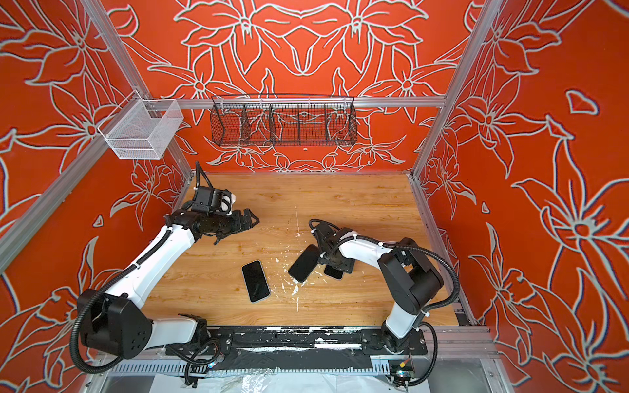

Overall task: Take the phone out of the phone case
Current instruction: 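Lower the right gripper and pinch the pink-cased phone's near edge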

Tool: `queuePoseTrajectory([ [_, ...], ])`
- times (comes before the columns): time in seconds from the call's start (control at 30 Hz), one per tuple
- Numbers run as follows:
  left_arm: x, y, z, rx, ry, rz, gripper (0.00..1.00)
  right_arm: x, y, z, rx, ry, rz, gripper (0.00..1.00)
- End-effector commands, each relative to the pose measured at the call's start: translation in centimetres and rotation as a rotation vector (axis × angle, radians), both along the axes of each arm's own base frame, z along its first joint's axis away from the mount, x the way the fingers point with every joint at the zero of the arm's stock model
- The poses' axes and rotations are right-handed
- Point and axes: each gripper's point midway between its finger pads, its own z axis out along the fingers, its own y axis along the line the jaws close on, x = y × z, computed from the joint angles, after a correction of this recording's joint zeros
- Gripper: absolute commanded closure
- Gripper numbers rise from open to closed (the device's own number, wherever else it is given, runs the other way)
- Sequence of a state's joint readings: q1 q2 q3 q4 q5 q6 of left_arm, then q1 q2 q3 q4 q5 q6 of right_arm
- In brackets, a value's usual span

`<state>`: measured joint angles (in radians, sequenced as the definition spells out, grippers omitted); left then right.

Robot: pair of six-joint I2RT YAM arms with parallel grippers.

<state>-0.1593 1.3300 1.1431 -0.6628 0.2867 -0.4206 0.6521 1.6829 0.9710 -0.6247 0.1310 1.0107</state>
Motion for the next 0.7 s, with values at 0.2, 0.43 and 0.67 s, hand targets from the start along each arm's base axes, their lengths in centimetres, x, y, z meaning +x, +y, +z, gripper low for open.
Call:
queuePoseTrajectory([
  [0.2,-0.3,-0.3,-0.9,-0.012,0.033,-0.004,0.03,-0.9,-0.5,-1.7,-0.034,0.033,0.032,0.27],
  [0.43,-0.4,-0.3,-1.0,-0.011,0.036,-0.004,0.03,-0.5,-0.2,-1.4,-0.016,-0.006,0.101,0.46],
  [0.67,-0.4,-0.3,-1.2,-0.012,0.044,-0.002,0.03,0.0,0.0,-0.7,-0.02,-0.037,0.143,0.59],
])
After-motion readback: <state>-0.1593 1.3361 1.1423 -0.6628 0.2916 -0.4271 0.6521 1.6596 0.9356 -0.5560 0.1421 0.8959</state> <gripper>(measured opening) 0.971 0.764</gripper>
